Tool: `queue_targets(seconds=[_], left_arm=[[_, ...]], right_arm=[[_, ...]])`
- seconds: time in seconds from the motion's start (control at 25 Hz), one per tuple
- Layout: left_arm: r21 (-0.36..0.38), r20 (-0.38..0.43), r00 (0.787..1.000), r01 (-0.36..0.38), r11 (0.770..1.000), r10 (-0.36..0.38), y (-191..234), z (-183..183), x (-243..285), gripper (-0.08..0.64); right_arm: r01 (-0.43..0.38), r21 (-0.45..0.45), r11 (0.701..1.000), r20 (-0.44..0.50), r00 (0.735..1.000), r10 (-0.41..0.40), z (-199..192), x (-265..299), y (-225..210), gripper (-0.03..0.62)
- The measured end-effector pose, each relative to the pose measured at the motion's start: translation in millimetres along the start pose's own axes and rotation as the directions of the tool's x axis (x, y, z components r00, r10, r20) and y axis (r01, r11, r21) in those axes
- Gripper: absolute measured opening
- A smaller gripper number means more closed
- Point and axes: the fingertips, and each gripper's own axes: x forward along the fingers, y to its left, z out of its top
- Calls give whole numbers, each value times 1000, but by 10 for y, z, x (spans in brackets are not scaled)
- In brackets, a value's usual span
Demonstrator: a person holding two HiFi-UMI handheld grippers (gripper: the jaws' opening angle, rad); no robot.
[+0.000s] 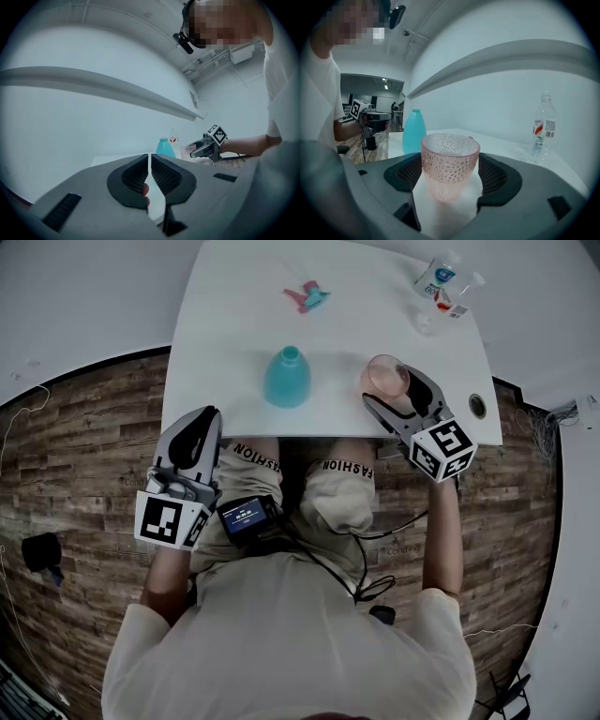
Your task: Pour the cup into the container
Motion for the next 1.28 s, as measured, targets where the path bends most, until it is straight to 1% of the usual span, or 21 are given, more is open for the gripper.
queue_targets(seconds=[0.6,0.8,1.04,1.2,1.28], left_arm=[[8,-5,1000,2,1000,-2,-8,-21,-52,14],[4,-7,1000,-4,1000,4,15,-27,-82,14],[-3,-10,1000,-12,1000,12,51,-59,-94,14],[-4,-7,1000,-14,1000,14,64,-51,-109,14],[-5,-6,1000,-14,1000,14,73,-54,-114,14]], right_arm=[[-49,19,999,3,999,49,-19,117,-1,364],[-38,-11,999,-5,999,38,-21,153,4,364],[3,-7,1000,4,1000,-3,-20,147,-19,364],[28,-38,999,-15,999,-29,-1,134,-23,368],[34,-38,999,-15,999,-35,15,127,-23,368]])
